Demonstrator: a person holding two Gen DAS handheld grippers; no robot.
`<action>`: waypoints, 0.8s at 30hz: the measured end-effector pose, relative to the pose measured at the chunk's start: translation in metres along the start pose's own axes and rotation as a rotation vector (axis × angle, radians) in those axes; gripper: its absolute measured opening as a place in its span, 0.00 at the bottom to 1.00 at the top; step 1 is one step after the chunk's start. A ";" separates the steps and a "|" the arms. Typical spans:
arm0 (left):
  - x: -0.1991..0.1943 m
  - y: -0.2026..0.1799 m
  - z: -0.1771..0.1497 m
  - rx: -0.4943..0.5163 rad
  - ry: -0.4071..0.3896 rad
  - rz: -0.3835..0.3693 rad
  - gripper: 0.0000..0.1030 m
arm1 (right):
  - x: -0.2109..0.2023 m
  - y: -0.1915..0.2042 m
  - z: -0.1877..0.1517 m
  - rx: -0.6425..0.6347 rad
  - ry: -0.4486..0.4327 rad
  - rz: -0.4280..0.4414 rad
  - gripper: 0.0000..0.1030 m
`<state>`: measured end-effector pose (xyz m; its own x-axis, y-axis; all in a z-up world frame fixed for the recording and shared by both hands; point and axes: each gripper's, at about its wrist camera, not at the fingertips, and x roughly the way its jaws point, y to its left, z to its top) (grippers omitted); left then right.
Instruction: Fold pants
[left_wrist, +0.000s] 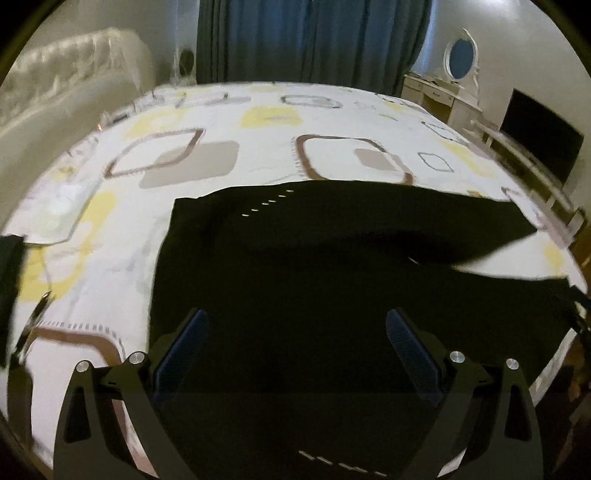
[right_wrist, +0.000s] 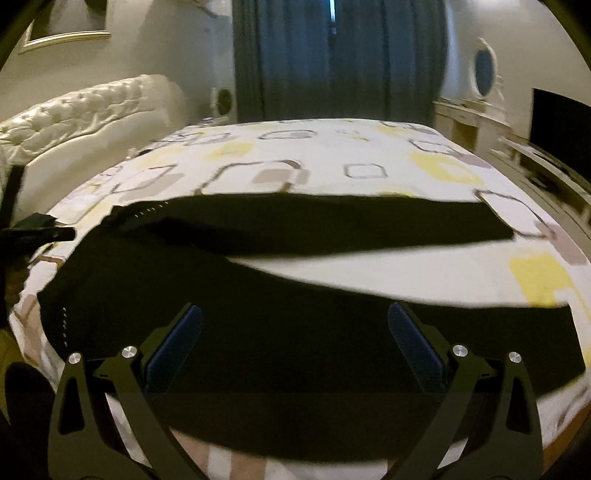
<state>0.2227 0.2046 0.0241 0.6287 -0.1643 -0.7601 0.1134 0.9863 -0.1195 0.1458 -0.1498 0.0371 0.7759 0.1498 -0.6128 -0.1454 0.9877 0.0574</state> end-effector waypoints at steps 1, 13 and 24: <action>0.008 0.020 0.010 -0.031 0.016 -0.020 0.94 | 0.003 -0.001 0.007 0.005 -0.003 0.015 0.98; 0.097 0.160 0.079 -0.305 0.039 -0.131 0.94 | 0.075 -0.005 0.074 -0.004 0.051 0.030 0.98; 0.140 0.149 0.097 -0.139 0.092 -0.169 0.94 | 0.144 -0.011 0.114 -0.112 0.084 0.064 0.98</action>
<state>0.4026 0.3278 -0.0383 0.5364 -0.3317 -0.7761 0.1001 0.9381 -0.3317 0.3293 -0.1344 0.0381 0.7092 0.2031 -0.6751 -0.2642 0.9644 0.0125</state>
